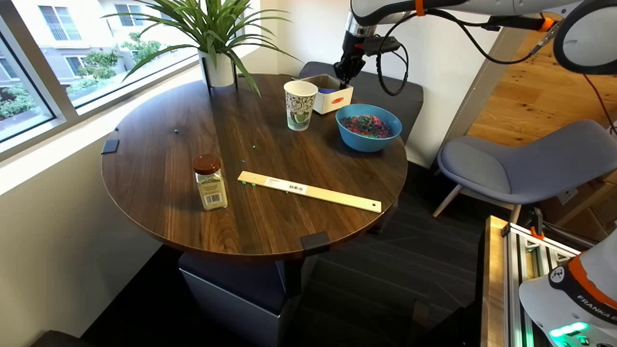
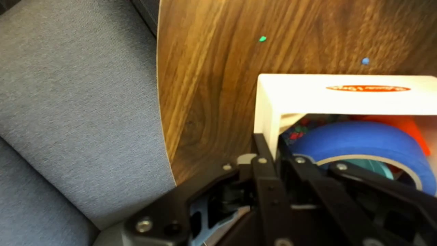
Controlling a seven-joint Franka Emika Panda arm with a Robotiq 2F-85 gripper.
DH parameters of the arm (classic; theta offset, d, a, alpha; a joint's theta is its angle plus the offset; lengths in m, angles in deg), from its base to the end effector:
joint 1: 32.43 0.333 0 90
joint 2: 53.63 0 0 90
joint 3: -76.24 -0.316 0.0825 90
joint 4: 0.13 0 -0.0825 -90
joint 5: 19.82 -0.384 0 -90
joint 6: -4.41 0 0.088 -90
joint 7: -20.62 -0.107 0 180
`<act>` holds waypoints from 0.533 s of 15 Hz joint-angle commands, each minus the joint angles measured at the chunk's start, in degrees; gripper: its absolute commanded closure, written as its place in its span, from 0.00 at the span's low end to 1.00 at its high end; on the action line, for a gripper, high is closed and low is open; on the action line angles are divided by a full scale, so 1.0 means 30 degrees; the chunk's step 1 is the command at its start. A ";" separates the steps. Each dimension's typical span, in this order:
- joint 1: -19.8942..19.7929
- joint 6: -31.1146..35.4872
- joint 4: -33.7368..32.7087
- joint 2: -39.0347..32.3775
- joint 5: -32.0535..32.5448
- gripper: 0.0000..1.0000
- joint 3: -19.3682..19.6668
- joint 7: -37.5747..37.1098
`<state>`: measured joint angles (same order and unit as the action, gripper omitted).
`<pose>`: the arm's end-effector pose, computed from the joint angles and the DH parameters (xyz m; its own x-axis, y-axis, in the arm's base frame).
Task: Move the box to the left.
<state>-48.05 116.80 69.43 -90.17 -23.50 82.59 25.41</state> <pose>0.7004 -0.2547 0.4157 0.9508 -0.2887 0.1124 -0.2920 -0.9563 0.0136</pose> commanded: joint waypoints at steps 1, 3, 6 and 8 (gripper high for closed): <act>-0.0366 -0.1752 -0.0404 0.1230 -0.0419 0.95 -0.0028 0.0018; -0.0545 -0.2160 -0.0418 0.1909 -0.0637 0.95 -0.0032 -0.0070; -0.0538 -0.2913 -0.0017 0.3271 -0.0110 0.95 0.0130 0.0272; -0.0542 -0.3025 0.0478 0.4424 -0.0102 0.95 0.0040 0.0681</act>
<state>-49.68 108.98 67.50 -82.37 -23.77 82.94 25.66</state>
